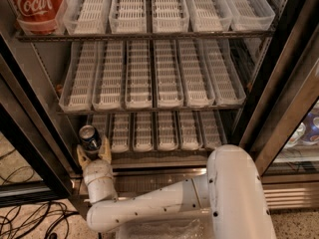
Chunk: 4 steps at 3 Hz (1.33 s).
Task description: Pick pepsi can from bottom shelf of fridge
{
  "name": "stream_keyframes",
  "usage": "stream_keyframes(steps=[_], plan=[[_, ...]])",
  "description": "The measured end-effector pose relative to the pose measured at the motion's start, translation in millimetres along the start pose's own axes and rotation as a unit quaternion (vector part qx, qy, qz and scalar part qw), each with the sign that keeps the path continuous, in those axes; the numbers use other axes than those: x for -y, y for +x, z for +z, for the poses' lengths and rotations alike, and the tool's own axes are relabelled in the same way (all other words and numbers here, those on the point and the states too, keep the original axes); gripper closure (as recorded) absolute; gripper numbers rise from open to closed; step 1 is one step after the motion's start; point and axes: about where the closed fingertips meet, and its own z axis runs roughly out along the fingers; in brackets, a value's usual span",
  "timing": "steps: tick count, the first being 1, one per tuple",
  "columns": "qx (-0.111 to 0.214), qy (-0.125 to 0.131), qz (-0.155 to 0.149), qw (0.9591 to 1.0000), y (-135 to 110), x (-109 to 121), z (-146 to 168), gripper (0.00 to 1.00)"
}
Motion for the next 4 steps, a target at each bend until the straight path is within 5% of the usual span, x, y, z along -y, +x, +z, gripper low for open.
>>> stream_keyframes(steps=[2, 4], plan=[[0.005, -0.006, 0.005, 1.0000, -7.2, -0.6, 28.6, 0.35], [0.000, -0.002, 0.009, 1.0000, -4.9, 3.8, 33.4, 0.76]])
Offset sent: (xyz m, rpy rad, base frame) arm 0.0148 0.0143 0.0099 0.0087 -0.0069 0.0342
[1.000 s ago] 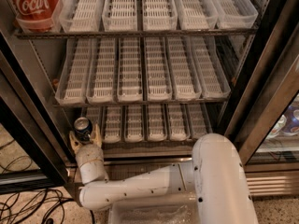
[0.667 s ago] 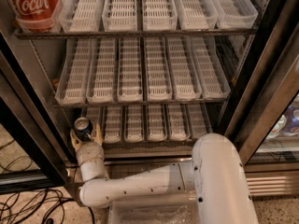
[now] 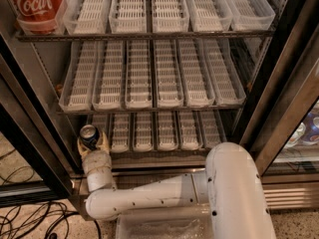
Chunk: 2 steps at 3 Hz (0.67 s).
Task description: Pick pepsi can from bottom shelf of fridge
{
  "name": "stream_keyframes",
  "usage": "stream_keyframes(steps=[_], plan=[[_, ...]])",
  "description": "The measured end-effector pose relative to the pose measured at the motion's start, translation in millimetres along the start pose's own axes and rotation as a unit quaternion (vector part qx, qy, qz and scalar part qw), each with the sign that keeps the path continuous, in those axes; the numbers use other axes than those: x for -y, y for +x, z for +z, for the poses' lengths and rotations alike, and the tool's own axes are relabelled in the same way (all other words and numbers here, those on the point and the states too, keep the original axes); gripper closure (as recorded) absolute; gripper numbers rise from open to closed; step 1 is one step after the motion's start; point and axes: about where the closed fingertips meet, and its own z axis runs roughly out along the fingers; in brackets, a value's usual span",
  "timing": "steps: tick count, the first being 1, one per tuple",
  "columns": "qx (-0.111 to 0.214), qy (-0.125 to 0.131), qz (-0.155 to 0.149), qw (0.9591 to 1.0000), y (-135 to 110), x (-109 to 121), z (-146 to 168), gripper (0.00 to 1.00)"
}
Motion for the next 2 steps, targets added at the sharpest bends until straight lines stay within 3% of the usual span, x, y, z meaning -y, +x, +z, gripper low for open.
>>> stream_keyframes(steps=[1, 2], plan=[[0.000, 0.000, 0.000, 1.0000, 0.0, 0.0, 0.0, 1.00], [0.000, 0.000, 0.000, 1.0000, -0.1, 0.0, 0.0, 1.00]])
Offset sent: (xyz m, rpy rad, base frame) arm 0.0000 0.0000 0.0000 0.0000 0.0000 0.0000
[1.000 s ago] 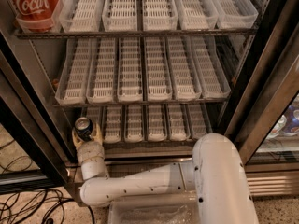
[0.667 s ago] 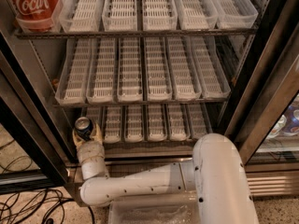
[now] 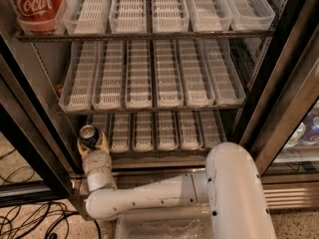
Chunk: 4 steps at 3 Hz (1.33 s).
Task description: Pick pepsi can from bottom shelf of fridge
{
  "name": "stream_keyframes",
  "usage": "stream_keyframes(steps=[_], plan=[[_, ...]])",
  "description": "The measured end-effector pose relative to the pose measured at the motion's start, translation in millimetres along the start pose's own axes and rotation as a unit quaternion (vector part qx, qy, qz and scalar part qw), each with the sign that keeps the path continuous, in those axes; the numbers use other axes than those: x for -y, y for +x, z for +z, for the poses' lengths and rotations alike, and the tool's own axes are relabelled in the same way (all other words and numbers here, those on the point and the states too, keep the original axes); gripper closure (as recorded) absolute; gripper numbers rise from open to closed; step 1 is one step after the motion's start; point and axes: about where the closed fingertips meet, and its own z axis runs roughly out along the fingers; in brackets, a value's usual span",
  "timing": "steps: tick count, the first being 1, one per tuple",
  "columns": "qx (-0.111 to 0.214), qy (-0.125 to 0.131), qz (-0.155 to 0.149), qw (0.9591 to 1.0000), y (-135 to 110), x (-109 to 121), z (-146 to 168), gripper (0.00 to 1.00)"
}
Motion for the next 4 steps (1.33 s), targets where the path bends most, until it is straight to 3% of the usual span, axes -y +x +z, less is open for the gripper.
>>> stream_keyframes(steps=[4], plan=[[0.019, -0.035, 0.035, 0.9986, -43.2, -15.0, -9.7, 1.00]])
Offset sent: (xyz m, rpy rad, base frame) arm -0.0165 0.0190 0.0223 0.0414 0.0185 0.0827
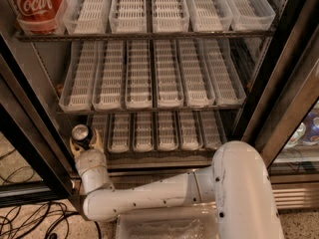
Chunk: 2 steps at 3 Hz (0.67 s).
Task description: Pick pepsi can from bottom shelf of fridge
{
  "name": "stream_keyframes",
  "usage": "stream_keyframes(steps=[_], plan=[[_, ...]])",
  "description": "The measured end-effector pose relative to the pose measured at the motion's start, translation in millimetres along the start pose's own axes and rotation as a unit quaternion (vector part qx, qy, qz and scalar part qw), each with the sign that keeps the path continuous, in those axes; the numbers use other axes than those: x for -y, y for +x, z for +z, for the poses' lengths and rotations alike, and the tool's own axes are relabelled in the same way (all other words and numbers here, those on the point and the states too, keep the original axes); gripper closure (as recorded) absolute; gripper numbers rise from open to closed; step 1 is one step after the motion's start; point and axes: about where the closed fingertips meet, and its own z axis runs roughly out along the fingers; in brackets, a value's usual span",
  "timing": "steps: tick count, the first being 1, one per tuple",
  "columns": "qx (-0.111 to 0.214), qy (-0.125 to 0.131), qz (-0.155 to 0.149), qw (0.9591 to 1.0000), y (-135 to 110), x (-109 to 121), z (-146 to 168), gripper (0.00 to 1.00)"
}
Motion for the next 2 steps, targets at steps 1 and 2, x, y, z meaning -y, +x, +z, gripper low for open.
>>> stream_keyframes(steps=[1, 2], plan=[[0.005, 0.003, -0.001, 1.0000, -9.9, 6.1, -7.3, 1.00], [0.008, 0.010, -0.001, 0.9999, -18.2, 14.8, -17.0, 1.00]])
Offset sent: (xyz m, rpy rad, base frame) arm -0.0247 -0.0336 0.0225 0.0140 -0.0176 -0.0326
